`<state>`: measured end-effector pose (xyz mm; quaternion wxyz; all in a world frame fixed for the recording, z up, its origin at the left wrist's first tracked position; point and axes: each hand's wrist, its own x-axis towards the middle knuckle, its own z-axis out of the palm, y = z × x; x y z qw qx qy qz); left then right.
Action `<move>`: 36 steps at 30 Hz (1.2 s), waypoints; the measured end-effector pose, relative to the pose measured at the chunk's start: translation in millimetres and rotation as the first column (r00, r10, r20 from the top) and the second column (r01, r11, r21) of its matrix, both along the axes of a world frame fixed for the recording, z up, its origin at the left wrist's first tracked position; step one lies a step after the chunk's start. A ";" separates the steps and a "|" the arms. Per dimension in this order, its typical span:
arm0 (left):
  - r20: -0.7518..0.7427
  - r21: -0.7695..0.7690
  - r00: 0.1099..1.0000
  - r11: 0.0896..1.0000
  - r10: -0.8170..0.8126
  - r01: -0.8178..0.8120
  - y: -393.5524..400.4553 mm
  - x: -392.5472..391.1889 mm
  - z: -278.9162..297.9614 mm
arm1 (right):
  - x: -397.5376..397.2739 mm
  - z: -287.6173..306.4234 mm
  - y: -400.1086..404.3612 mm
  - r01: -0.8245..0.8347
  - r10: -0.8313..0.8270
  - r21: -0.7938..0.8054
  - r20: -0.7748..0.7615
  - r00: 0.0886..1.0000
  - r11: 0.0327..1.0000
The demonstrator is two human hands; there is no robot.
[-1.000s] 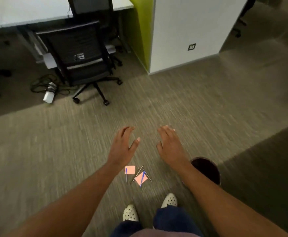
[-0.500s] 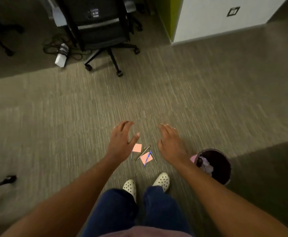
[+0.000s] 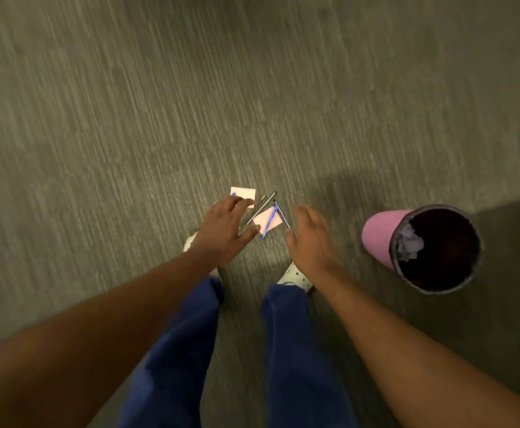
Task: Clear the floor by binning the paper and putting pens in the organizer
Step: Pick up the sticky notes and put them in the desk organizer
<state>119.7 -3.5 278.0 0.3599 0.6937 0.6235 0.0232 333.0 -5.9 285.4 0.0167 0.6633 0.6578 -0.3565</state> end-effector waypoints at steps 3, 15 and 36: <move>-0.022 -0.052 0.998 0.997 -0.062 0.061 -0.3 -17.1 -80.3 | -7.9 -82.5 -7.1 0.004 -0.004 -0.065 -0.003 1.000 0.998; -0.186 -0.242 0.969 0.963 -0.163 0.116 8.8 -45.6 -312.9 | -21.2 -334.5 -28.8 0.229 -0.214 -0.255 0.083 0.973 0.940; -0.260 -0.165 0.963 0.986 -0.070 0.027 88.6 -34.6 -396.4 | -33.8 -422.1 -15.5 0.682 -0.634 -0.272 0.252 0.731 0.679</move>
